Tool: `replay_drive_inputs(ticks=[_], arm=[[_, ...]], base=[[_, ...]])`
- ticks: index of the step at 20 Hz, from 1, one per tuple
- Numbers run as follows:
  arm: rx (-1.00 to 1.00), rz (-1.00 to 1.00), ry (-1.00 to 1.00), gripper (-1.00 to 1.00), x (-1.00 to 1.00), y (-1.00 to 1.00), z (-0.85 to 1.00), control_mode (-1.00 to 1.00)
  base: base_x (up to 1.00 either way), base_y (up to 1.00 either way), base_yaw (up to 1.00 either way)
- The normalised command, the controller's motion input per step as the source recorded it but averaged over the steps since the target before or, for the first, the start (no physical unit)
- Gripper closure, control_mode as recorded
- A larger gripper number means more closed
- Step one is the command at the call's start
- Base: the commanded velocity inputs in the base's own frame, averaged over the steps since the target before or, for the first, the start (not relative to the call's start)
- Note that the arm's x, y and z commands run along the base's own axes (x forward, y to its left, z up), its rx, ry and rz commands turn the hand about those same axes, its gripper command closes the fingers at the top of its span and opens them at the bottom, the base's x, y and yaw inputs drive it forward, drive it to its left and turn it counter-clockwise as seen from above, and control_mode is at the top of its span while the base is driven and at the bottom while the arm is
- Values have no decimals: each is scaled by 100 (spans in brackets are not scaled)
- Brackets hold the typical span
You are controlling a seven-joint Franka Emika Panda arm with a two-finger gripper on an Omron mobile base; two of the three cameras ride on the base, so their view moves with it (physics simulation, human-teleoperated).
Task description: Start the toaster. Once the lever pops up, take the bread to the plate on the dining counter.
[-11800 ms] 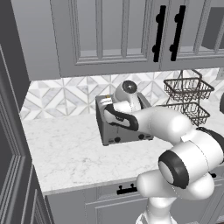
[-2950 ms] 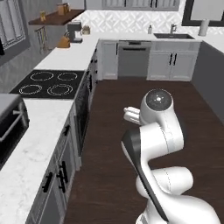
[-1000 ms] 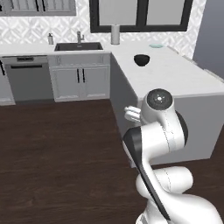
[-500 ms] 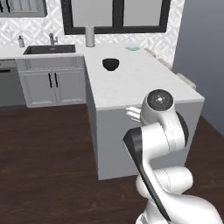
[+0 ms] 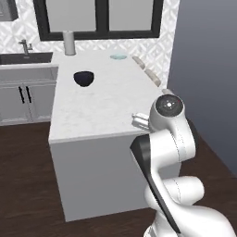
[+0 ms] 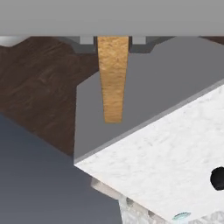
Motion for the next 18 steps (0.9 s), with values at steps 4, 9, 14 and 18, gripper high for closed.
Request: replay_drive_inputs(ticks=[4,9,14,18], arm=[[0,0,0,100,0,0,0,100],[0,0,0,100,0,0,0,100],[0,0,0,100,0,0,0,100],[0,0,0,100,0,0,0,100]], base=[[67,-100,0],[36,-100,0],[30,-100,0],[61,-100,7]])
